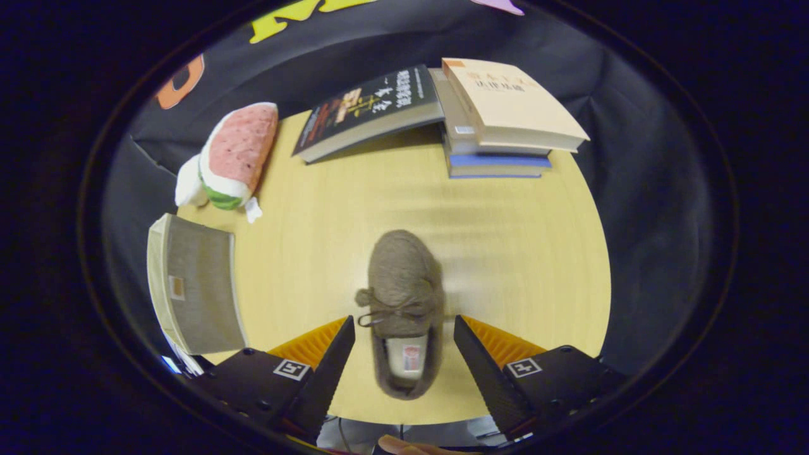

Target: Open the storage box then place both shoes into the box .Put the left shoe in first, then the right shoe, with the right side of both shoes facing outward in a uniform manner.

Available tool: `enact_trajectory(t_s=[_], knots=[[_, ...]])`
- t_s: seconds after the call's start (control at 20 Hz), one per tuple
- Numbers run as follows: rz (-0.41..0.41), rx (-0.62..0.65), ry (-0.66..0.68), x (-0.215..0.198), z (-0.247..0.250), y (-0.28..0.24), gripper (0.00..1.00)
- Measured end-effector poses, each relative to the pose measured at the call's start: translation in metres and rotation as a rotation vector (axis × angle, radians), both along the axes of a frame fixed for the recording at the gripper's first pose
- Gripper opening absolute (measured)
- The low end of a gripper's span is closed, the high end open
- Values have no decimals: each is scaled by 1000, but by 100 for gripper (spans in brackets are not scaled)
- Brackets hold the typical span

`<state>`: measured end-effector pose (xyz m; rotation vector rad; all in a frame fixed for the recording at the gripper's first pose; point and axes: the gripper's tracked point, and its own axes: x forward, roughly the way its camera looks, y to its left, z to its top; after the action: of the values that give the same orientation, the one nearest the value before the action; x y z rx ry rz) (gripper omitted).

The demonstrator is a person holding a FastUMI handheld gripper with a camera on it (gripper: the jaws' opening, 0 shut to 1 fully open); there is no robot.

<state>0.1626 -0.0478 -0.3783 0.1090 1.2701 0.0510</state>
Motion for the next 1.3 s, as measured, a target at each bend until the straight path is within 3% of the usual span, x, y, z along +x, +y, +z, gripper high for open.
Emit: enact_trajectory(t_s=[0.3,0.45,0.55,0.7,0.8,0.9,0.95,1.0,1.3], knots=[[40,82,97,-27,-25,6,92],[87,20,100,-30,-36,-8,83],[82,-1,117,-29,-46,-11,57],[54,15,110,-26,-60,-8,57],[6,9,130,-25,-51,-10,10],[40,-38,128,-26,-52,-12,15],[36,-79,121,-31,-48,-16,1],[37,-101,110,-31,-46,-18,0],[1,-18,79,-47,2,4,0]])
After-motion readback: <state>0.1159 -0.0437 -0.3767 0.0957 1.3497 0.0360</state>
